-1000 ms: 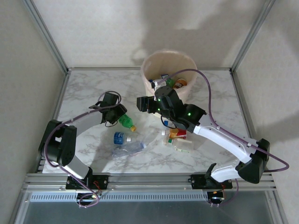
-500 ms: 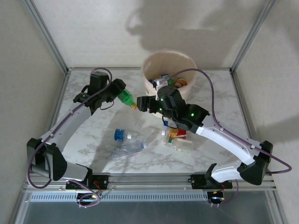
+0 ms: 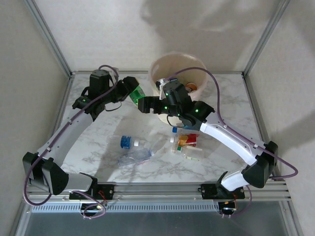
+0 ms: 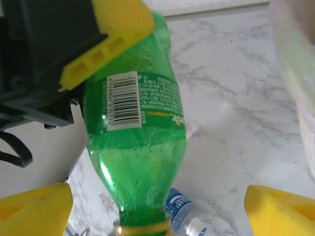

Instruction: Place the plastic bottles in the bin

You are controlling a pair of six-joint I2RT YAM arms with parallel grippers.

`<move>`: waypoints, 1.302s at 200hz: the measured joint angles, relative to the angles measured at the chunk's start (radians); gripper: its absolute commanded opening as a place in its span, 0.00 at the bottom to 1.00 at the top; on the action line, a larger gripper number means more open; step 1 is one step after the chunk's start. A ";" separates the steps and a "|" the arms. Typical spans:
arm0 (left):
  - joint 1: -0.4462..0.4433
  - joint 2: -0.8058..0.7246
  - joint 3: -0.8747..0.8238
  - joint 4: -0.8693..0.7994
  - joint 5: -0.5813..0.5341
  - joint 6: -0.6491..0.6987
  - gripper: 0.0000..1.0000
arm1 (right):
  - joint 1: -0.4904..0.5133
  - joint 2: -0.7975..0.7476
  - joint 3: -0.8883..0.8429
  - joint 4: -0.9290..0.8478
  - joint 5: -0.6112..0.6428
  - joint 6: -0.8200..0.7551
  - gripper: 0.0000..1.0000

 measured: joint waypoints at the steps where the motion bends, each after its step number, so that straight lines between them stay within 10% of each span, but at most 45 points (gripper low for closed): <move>1: 0.000 0.000 0.000 0.002 0.002 0.000 0.58 | 0.000 0.001 0.000 0.000 -0.002 0.001 0.92; 161: -0.047 -0.020 -0.010 0.121 0.097 -0.016 0.60 | -0.012 0.058 0.053 0.045 -0.102 0.039 0.59; 226: -0.050 -0.032 -0.020 0.125 0.093 -0.021 0.99 | -0.013 0.058 0.053 0.046 -0.108 0.040 0.53; 260: -0.050 -0.057 -0.015 0.108 0.047 -0.006 1.00 | -0.014 0.058 0.061 0.039 -0.089 0.036 0.52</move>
